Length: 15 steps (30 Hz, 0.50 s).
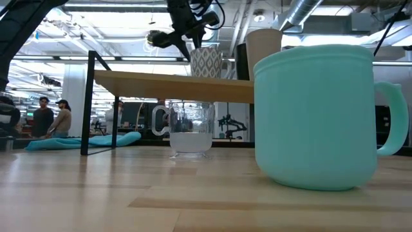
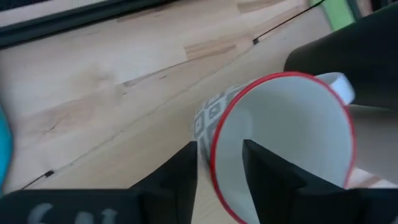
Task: Stack small to large cups/mugs on shelf
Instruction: Put the gray patterned mug on the shelf
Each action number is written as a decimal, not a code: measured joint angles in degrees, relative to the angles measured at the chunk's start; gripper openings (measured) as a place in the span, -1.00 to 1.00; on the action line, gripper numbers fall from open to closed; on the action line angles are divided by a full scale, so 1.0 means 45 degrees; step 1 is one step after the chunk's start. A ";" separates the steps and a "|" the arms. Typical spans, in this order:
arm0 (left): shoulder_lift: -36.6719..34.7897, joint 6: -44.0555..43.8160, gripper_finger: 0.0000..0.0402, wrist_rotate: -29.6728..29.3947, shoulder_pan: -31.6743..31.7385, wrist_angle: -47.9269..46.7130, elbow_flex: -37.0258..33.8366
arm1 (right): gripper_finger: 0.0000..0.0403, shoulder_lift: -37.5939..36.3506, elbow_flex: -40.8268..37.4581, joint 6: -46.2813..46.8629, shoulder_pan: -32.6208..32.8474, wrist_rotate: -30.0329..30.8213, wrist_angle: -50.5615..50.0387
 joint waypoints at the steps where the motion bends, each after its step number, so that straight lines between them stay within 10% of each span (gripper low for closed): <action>1: 0.0000 0.0046 -0.39 -0.0041 -0.0006 0.0019 0.0076 | 0.44 0.0000 0.0000 0.0000 0.0000 -0.0005 -0.0004; 15: -0.0592 -0.0392 -0.17 -0.0273 -0.0383 -0.0799 0.1779 | 0.44 0.0000 -0.0005 -0.0002 0.0000 -0.0126 0.0102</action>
